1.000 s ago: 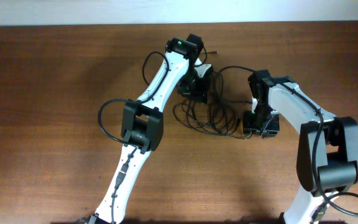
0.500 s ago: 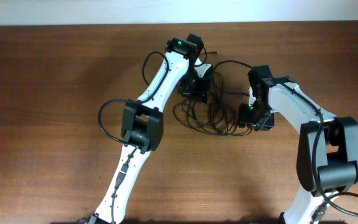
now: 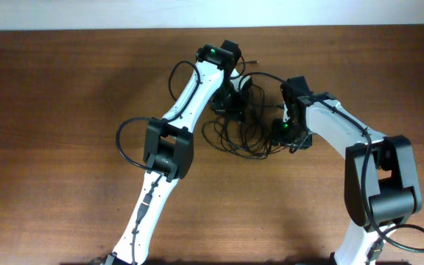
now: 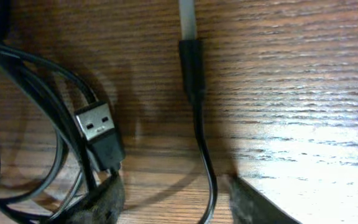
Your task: Untangle cables
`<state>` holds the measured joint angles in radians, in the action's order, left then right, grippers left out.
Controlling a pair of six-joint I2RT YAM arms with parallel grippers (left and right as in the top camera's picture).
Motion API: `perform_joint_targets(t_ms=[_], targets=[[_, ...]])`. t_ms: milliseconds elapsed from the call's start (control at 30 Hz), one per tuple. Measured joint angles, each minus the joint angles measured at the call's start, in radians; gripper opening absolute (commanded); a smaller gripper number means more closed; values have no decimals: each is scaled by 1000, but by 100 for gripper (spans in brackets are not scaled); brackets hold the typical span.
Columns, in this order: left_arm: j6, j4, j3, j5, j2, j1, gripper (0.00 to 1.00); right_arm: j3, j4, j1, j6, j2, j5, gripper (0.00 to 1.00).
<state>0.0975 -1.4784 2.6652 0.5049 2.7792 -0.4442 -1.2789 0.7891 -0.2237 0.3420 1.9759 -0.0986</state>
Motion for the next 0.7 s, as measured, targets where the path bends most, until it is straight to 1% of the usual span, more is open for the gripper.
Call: perform_joint_targets(t_ms=[200, 433, 533, 700], targets=[[0, 0, 0, 0, 0, 0, 11, 0, 71, -1, -33, 0, -28, 60], [0, 0, 0, 0, 0, 0, 10, 0, 42, -10, -39, 0, -32, 59], [0, 1, 0, 0, 0, 0, 9, 0, 25, -37, -18, 0, 16, 57], [0, 1, 0, -1, 0, 0, 2, 2, 29, -63, 69, 5, 144, 56]])
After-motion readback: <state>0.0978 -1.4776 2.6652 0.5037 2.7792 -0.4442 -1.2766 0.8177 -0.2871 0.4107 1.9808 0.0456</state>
